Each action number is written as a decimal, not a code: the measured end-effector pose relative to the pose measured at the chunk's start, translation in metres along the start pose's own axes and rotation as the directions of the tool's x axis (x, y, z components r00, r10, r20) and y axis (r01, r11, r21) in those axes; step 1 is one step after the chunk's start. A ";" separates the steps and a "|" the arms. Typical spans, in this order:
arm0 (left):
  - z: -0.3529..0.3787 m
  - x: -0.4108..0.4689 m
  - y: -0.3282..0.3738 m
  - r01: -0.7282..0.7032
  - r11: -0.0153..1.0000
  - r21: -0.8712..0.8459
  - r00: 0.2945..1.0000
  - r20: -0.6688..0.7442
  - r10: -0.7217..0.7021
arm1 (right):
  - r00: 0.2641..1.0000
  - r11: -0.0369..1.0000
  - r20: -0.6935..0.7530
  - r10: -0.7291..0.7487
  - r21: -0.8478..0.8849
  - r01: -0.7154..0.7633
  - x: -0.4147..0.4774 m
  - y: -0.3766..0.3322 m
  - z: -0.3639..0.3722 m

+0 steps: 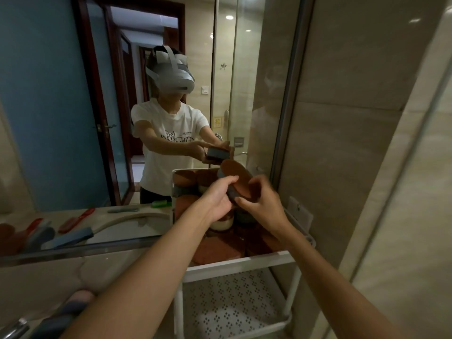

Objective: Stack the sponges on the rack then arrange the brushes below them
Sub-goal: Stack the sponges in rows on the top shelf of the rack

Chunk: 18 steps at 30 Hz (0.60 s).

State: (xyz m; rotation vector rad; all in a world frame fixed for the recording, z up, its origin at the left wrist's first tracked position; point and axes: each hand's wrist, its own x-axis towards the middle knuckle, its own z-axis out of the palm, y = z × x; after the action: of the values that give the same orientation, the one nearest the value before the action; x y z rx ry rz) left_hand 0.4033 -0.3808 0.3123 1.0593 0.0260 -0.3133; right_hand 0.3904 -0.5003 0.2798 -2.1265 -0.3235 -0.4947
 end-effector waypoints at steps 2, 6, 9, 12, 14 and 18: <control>0.003 0.007 -0.003 -0.040 0.982 0.187 0.999 0.015 0.038 | 0.995 0.997 -0.075 0.058 0.063 -0.054 0.003 0.007 -0.007; -0.007 0.015 -0.009 -0.204 0.295 0.933 0.947 0.112 0.302 | 0.968 0.967 -0.139 0.210 -0.118 -0.227 0.012 0.031 -0.021; -0.021 0.022 -0.024 -0.189 -0.186 0.964 0.972 0.211 0.105 | 0.947 0.922 -0.089 0.309 -0.216 -0.321 0.015 0.041 -0.019; -0.029 0.025 -0.034 -0.160 -0.352 0.922 0.983 0.182 0.029 | 0.939 0.903 -0.027 0.342 -0.269 -0.336 0.014 0.048 -0.013; -0.029 0.025 -0.034 -0.154 -0.371 0.916 0.984 0.178 0.030 | 0.941 0.904 0.010 0.337 -0.284 -0.321 0.013 0.052 -0.010; -0.030 0.025 -0.035 -0.158 -0.379 0.912 0.983 0.181 0.027 | 0.935 0.874 0.073 0.346 -0.387 -0.293 0.011 0.056 -0.008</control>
State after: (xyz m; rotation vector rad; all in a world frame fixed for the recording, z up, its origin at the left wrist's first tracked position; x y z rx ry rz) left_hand 0.4221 -0.3772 0.2633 2.9425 -0.5768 -0.1270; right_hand 0.4209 -0.5378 0.2488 -2.5285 0.0590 -0.2213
